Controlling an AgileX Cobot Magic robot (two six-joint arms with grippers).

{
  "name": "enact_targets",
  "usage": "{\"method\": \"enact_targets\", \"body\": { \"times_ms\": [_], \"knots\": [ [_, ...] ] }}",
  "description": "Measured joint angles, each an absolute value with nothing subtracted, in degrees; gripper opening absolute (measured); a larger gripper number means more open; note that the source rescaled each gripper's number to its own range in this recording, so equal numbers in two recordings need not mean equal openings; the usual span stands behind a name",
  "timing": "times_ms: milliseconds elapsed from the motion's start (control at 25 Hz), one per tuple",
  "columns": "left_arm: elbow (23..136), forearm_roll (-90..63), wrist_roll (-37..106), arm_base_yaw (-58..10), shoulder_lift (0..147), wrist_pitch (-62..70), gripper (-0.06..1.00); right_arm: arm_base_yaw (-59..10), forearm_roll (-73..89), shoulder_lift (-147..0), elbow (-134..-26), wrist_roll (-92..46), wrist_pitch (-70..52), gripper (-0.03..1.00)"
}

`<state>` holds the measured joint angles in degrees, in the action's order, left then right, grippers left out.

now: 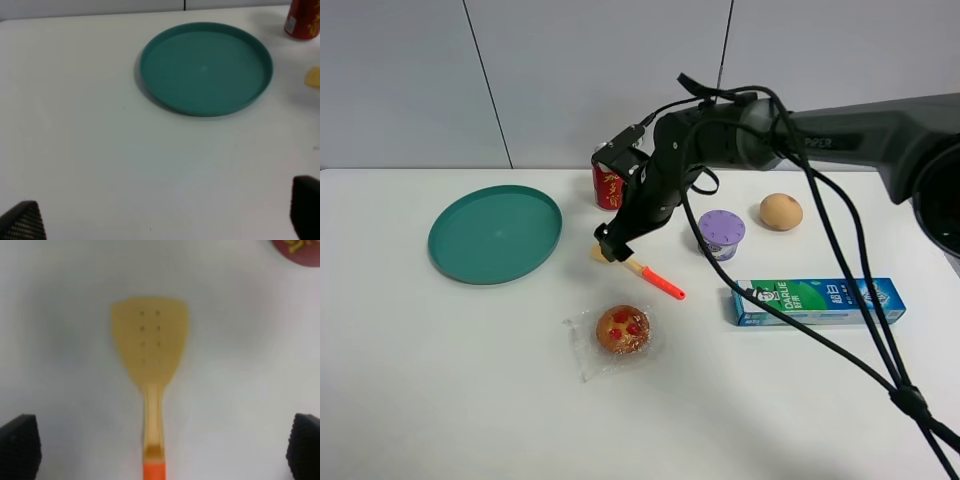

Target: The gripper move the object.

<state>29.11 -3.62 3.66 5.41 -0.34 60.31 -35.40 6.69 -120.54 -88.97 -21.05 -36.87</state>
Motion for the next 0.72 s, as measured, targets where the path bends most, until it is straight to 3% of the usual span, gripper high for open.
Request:
{"method": "enact_targets", "body": {
  "times_ms": [720],
  "knots": [
    [29.1,-3.6,3.7,5.4,-0.3,60.3,1.00,-32.9,7.0,-96.9,-89.0,-9.2,-65.9,1.00]
  ]
}}
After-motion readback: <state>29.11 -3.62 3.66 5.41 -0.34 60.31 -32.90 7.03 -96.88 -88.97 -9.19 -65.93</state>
